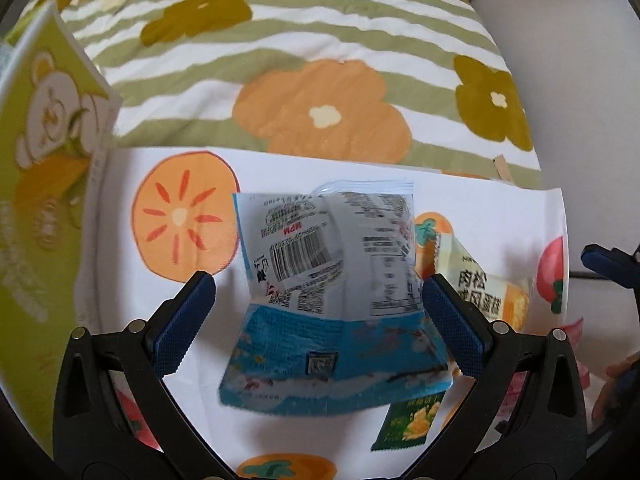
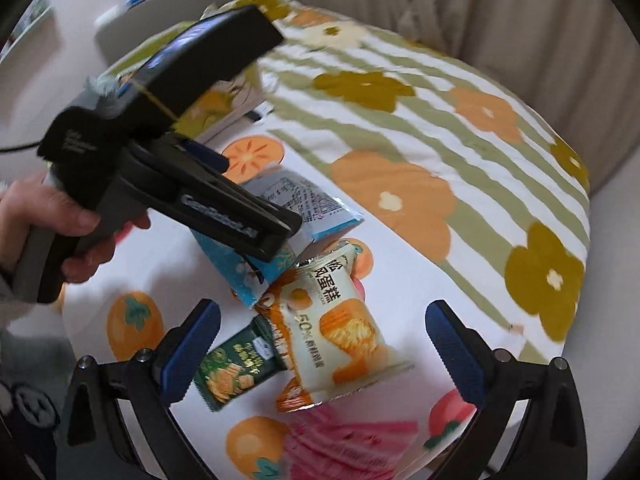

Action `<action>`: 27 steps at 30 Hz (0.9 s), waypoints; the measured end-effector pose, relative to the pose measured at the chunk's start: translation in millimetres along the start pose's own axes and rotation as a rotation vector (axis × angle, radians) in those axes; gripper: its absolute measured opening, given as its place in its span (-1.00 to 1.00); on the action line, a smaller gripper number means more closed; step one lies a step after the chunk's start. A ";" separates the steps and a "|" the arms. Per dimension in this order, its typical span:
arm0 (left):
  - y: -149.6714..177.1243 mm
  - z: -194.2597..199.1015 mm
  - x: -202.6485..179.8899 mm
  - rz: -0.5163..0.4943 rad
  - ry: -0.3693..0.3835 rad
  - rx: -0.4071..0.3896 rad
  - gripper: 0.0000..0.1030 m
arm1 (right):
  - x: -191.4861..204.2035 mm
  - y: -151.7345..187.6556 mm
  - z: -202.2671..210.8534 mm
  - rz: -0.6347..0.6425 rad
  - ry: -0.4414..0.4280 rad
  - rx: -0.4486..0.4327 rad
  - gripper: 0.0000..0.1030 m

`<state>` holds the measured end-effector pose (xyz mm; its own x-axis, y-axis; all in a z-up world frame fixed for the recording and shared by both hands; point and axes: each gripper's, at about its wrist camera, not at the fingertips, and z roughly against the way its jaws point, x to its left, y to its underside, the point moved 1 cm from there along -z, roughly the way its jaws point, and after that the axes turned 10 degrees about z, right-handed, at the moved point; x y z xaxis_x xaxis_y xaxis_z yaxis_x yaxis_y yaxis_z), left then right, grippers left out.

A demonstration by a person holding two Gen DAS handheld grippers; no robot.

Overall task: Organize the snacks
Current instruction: 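Grasp the blue MPM bag with the left tool while the right tool grasps the orange cake bag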

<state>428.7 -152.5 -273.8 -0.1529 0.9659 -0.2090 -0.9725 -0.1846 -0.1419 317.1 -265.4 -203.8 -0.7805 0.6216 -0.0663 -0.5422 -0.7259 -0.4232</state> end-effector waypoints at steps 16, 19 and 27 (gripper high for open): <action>2.3 -16.7 2.0 -0.002 0.116 0.044 0.24 | -4.2 8.9 -59.1 0.215 -0.131 0.126 0.98; 0.9 -13.1 3.3 -0.004 0.131 0.039 0.14 | -3.6 9.5 -63.4 0.228 -0.149 0.136 0.98; 2.6 -3.7 10.5 -0.011 0.115 0.013 0.04 | -10.9 13.3 -78.3 0.258 -0.186 0.192 0.98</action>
<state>425.2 -143.4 -279.9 -0.1220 0.9406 -0.3169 -0.9763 -0.1712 -0.1322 342.8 -258.8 -279.5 -0.9327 0.3599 0.0243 -0.3552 -0.9047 -0.2354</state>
